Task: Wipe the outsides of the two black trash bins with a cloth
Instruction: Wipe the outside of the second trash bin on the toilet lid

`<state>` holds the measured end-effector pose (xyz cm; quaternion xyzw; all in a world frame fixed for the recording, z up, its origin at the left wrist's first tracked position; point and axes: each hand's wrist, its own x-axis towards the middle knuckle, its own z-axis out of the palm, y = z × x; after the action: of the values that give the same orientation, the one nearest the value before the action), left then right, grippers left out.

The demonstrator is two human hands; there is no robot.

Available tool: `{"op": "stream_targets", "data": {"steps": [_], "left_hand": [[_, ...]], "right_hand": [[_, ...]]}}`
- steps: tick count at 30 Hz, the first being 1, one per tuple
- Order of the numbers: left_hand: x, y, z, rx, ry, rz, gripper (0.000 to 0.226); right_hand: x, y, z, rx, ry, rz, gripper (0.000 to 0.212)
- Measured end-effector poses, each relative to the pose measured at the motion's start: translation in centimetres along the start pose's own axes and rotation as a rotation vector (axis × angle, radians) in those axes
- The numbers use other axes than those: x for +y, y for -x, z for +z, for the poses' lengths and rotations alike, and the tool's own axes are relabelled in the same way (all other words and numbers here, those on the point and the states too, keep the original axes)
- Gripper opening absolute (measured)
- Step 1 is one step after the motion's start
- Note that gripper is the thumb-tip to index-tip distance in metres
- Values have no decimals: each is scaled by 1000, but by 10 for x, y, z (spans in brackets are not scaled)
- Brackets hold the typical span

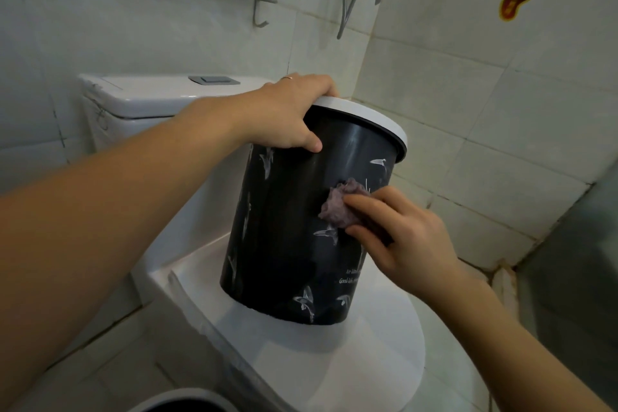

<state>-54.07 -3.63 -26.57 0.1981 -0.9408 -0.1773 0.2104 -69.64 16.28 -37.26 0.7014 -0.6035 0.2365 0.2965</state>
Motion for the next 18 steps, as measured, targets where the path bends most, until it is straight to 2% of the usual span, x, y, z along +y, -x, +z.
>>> {"op": "stream_targets", "data": {"steps": [3,8,14,18], "left_hand": [[4,1,-2,-11,-4,-21,56],[11,8,-3,0,-26,28,75],[4,6,-5,-43,170,10,76],[5,2,-3,-19,133,-5,74]], "right_hand": [[2,-13,-1,59,19,83,38],[2,-21,-3,75,2,129,39],[-1,-24,-4,84,-1,120,39],[-3,-29,-3,68,-5,120,40]]}}
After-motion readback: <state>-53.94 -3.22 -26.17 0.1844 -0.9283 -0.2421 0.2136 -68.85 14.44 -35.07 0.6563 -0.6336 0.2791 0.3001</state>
